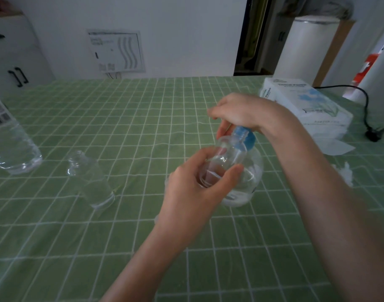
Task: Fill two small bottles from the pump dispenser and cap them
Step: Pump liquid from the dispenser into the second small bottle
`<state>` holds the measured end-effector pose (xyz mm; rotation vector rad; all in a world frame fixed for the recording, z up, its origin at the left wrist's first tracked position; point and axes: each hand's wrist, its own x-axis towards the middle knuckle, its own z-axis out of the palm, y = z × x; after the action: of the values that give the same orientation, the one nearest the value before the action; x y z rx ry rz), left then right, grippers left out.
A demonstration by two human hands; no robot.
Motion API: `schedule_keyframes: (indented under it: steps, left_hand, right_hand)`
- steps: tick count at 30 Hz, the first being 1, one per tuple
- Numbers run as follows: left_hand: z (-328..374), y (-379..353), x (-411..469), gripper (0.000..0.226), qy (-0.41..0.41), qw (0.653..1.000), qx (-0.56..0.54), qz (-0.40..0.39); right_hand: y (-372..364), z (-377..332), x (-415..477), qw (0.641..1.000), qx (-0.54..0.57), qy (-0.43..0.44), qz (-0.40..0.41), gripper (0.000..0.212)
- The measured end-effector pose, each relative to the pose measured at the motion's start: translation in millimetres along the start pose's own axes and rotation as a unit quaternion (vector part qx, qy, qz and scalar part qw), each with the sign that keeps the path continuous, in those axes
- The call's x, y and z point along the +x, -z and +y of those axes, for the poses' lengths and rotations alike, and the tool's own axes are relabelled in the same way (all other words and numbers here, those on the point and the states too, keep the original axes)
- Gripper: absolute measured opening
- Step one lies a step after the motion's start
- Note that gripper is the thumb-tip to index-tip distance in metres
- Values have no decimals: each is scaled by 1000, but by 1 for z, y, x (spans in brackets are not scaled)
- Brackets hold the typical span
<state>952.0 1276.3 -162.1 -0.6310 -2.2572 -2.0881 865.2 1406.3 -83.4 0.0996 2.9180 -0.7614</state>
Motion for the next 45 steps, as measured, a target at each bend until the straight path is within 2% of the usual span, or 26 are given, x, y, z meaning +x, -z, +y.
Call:
schedule_keyframes:
  steps: [13, 20, 29, 36, 41, 45]
  left_hand:
    - [2, -1, -1, 40, 5, 1000, 1, 3]
    - [7, -1, 3, 27, -4, 1000, -13, 3]
    - [8, -1, 2, 31, -11, 1000, -17, 3]
    - [8, -2, 2, 26, -15, 1000, -13, 8]
    - [7, -2, 2, 25, -14, 1000, -9, 6]
    - [5, -2, 1, 28, -8, 1000, 3, 7]
  right_hand:
    - [-4, 4, 0, 1000, 22, 14, 5, 41]
    - [5, 3, -3, 991, 75, 54, 93, 48]
    - [17, -1, -1, 995, 91, 31, 36, 60]
    - [10, 2, -4, 999, 44, -8, 8, 74]
    - [8, 3, -3, 999, 48, -7, -9, 70]
    - [4, 5, -3, 999, 39, -11, -18, 58]
